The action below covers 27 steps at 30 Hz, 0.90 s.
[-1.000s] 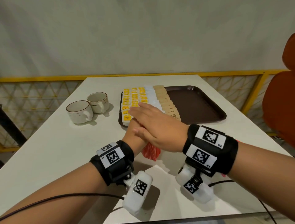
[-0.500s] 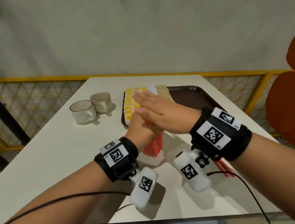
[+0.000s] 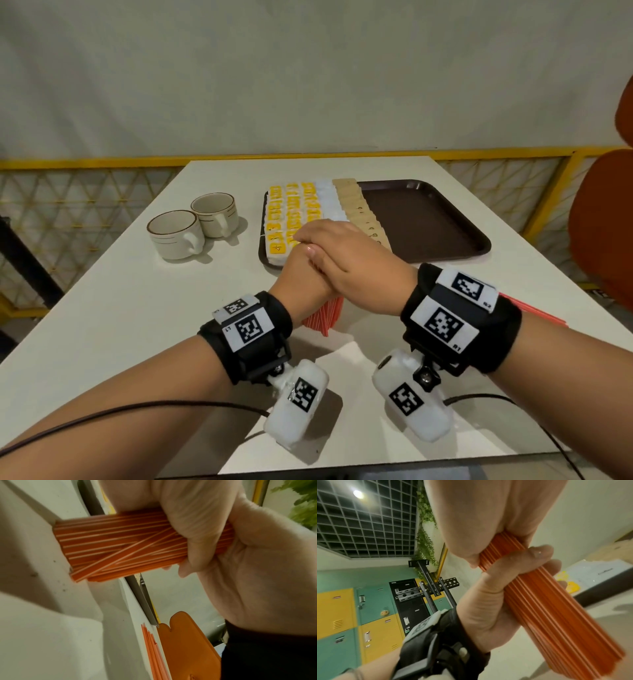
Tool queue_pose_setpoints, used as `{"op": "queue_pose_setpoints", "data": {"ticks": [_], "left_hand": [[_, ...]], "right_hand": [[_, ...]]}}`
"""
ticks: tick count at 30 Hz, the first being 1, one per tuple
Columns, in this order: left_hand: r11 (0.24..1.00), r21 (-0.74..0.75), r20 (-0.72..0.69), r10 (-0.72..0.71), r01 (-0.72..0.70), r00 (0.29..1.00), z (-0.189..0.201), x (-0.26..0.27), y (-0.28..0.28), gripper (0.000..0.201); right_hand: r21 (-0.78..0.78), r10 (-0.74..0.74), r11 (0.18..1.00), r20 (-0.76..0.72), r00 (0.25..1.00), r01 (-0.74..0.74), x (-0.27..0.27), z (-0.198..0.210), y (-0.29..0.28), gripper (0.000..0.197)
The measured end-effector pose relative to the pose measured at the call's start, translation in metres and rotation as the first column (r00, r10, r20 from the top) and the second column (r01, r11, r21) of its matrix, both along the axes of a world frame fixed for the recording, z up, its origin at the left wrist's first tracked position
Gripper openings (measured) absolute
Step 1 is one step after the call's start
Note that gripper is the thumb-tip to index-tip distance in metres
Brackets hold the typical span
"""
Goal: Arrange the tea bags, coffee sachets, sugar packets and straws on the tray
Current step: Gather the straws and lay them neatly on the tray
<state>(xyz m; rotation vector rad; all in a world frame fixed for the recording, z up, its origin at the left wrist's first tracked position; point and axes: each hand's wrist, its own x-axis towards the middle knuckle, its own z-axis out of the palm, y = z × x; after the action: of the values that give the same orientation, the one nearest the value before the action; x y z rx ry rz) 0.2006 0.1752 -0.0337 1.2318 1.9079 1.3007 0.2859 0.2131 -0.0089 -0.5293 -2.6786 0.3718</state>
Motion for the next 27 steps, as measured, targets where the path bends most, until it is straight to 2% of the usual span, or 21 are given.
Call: {"op": "queue_pose_setpoints", "data": {"ticks": [1, 3, 5, 6, 8, 9, 11, 13, 14, 21, 24, 27], "left_hand": [[0.999, 0.039, 0.079, 0.001, -0.004, 0.997, 0.001, 0.002, -0.001, 0.033], [0.983, 0.124, 0.016, -0.141, 0.138, 0.990, -0.001, 0.000, -0.007, 0.034], [0.960, 0.252, 0.074, -0.143, 0.121, 0.987, -0.008, -0.010, -0.008, 0.034], [0.960, 0.266, 0.115, -0.118, 0.084, 0.986, -0.009, -0.014, -0.009, 0.037], [0.964, 0.266, 0.198, -0.073, 0.019, 0.978, -0.008, -0.017, -0.011, 0.042], [0.963, 0.270, 0.223, -0.067, 0.005, 0.973, -0.008, -0.019, -0.013, 0.042], [0.960, 0.278, 0.251, -0.054, -0.019, 0.966, -0.008, -0.021, -0.014, 0.039], [0.957, 0.283, 0.273, -0.025, -0.056, 0.962, -0.009, -0.024, -0.015, 0.035], [0.957, 0.280, 0.286, -0.008, -0.076, 0.958, -0.010, -0.024, -0.014, 0.033], [0.939, 0.271, 0.399, 0.092, -0.214, 0.912, -0.012, -0.019, -0.014, 0.034], [0.945, 0.274, 0.359, 0.074, -0.181, 0.931, -0.013, -0.017, -0.014, 0.038], [0.949, 0.298, 0.261, 0.026, -0.107, 0.965, -0.016, -0.015, -0.014, 0.039]], "right_hand": [[-0.011, -0.005, 1.000, 0.002, 1.000, 0.005, 0.000, 0.001, 0.000, 0.048], [-0.150, 0.006, 0.989, -0.043, 0.999, -0.013, 0.003, 0.003, 0.000, 0.045], [-0.350, -0.060, 0.936, -0.213, 0.975, -0.019, 0.011, 0.006, 0.002, 0.047], [-0.413, -0.147, 0.911, -0.306, 0.941, 0.008, 0.014, 0.005, 0.005, 0.042], [-0.464, -0.305, 0.881, -0.400, 0.864, 0.096, 0.020, -0.002, 0.007, 0.015], [-0.486, -0.351, 0.864, -0.389, 0.852, 0.134, 0.023, -0.008, 0.009, 0.007], [-0.523, -0.350, 0.832, -0.240, 0.905, 0.183, 0.028, -0.021, 0.008, 0.016], [-0.559, -0.218, 0.810, -0.006, 0.976, 0.177, 0.030, -0.031, -0.001, 0.012], [-0.564, -0.156, 0.809, 0.065, 0.986, 0.165, 0.029, -0.036, -0.006, 0.008], [-0.583, -0.097, 0.803, 0.073, 0.993, 0.121, 0.019, -0.050, -0.014, 0.017], [-0.565, -0.031, 0.822, 0.083, 0.996, 0.073, 0.016, -0.051, -0.016, 0.021], [-0.532, 0.071, 0.847, 0.155, 0.985, 0.022, 0.022, -0.034, -0.012, 0.015]]}}
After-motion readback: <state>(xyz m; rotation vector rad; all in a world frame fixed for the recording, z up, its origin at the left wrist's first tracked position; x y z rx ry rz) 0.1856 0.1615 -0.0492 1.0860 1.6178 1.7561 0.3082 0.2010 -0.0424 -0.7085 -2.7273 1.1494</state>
